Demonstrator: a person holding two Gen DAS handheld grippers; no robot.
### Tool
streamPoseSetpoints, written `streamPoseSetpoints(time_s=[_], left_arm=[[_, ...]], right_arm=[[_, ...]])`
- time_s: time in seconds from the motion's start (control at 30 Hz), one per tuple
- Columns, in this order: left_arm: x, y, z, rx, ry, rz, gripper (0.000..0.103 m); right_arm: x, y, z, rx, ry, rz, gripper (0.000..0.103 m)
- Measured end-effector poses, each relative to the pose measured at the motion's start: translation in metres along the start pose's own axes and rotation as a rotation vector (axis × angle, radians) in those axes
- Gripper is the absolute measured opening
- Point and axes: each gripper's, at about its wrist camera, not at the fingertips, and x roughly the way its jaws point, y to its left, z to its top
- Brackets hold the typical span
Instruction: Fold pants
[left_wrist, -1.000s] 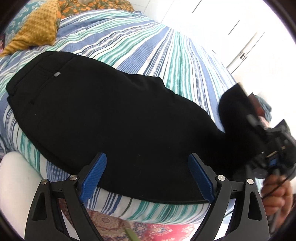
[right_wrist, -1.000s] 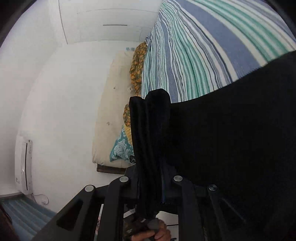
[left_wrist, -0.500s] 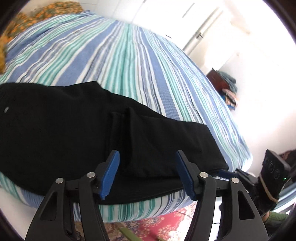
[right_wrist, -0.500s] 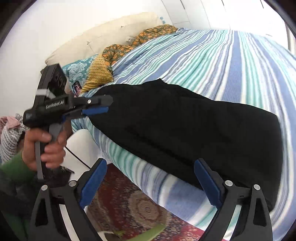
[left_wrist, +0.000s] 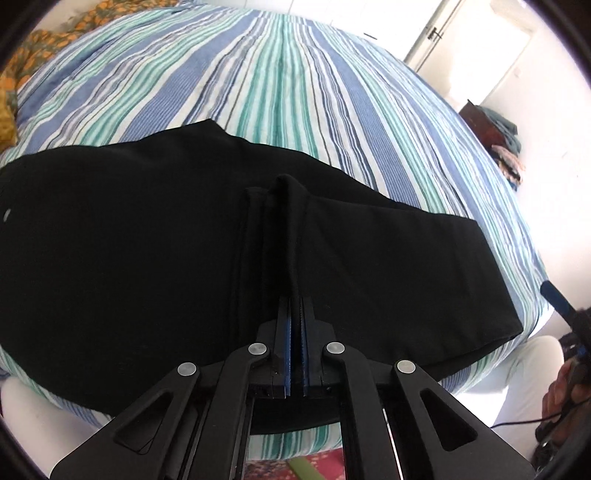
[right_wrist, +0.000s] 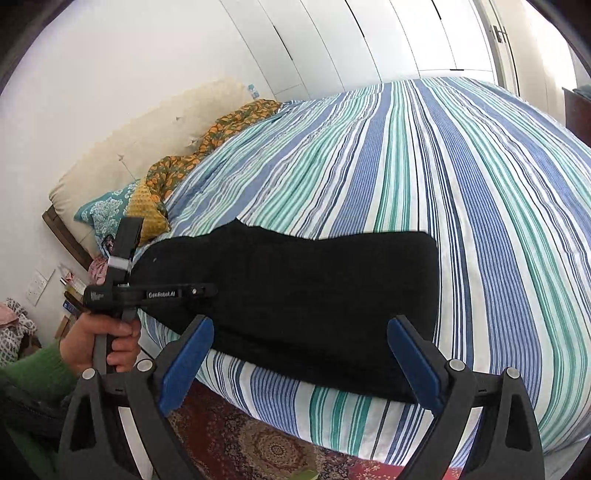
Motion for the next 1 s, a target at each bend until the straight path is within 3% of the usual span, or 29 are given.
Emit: streamPoseSetpoints(time_s=[0.07, 0.13, 0.2, 0.27, 0.33, 0.43, 0.5, 0.6, 0.63, 0.67, 0.8, 0.9, 1.0], left_arm=[[0.003, 0.007, -0.005, -0.017, 0.007, -0.007, 0.002], [0.008, 0.008, -0.007, -0.021, 0.002, -0.006, 0.003], [0.012, 0.005, -0.007, -0.023, -0.006, -0.009, 0.003], [0.013, 0.004, -0.008, -0.012, -0.004, 0.002, 0.003], [0.01, 0.004, -0.009, 0.001, -0.006, 0.003, 0.004], [0.011, 0.006, -0.012, -0.011, -0.015, -0.007, 0.005], [0.011, 0.009, -0.013, -0.02, -0.019, -0.014, 0.005], [0.011, 0.011, -0.012, -0.013, -0.022, -0.031, 0.006], [0.012, 0.011, -0.013, -0.012, -0.023, -0.033, 0.006], [0.012, 0.011, -0.013, -0.012, -0.023, -0.032, 0.006], [0.012, 0.013, -0.014, -0.028, -0.032, -0.048, 0.006], [0.013, 0.013, -0.015, -0.036, -0.037, -0.057, 0.006], [0.013, 0.014, -0.017, -0.036, -0.045, -0.06, 0.006]], right_arm=[[0.002, -0.012, 0.018, 0.033, 0.002, 0.056, 0.101], [0.024, -0.029, 0.029, 0.099, 0.064, 0.105, 0.103], [0.066, -0.051, 0.022, 0.163, 0.192, 0.12, 0.103], [0.108, -0.069, 0.005, 0.194, 0.358, 0.074, 0.097], [0.103, -0.062, 0.016, 0.152, 0.34, 0.056, 0.096], [0.081, -0.05, 0.049, 0.152, 0.259, 0.104, 0.097], [0.084, -0.047, 0.065, 0.121, 0.243, 0.073, 0.097], [0.124, -0.07, 0.063, 0.15, 0.362, -0.029, 0.097], [0.141, -0.082, 0.053, 0.191, 0.438, -0.044, 0.097], [0.149, -0.088, 0.047, 0.209, 0.46, -0.042, 0.098], [0.13, -0.07, 0.056, 0.164, 0.399, -0.068, 0.1], [0.088, -0.05, 0.058, 0.157, 0.295, -0.007, 0.1], [0.051, -0.035, 0.036, 0.135, 0.216, 0.018, 0.1]])
